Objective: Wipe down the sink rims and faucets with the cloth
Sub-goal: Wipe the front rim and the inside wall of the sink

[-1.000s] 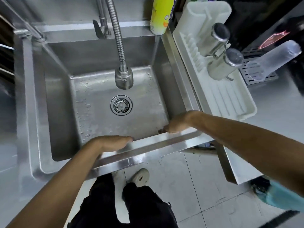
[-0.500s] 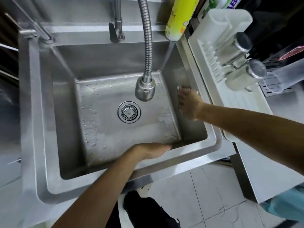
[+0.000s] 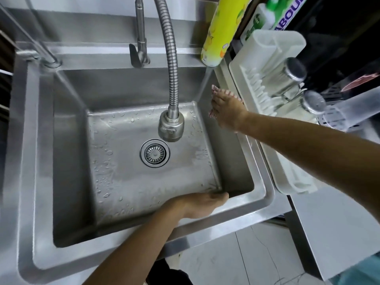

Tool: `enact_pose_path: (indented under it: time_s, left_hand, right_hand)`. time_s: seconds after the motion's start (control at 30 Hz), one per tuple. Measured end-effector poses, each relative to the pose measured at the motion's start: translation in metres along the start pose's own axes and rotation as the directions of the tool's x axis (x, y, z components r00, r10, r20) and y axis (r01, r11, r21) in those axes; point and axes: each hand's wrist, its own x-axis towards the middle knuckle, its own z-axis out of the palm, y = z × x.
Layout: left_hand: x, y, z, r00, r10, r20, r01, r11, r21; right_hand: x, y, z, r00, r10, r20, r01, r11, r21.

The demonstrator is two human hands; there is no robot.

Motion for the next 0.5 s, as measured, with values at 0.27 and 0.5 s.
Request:
enact_pose_path:
  time_s: [0.27,0.5]
  left_hand:
    - [-0.008,0.007,0.001,0.999,0.015,-0.032,-0.013,0.999,0.048]
    - [-0.008,-0.006,-0.008,0.973,-0.226,0.050,0.228,0.973,-0.046]
  right_hand:
    - [0.027,-0.010,-0.011,0.991,0.075,0.110,-0.066,0.994,-0.086]
    - [0.054,-0.024,0.005,0.968,0.248,0.039,-0.242,0.963,-0.121]
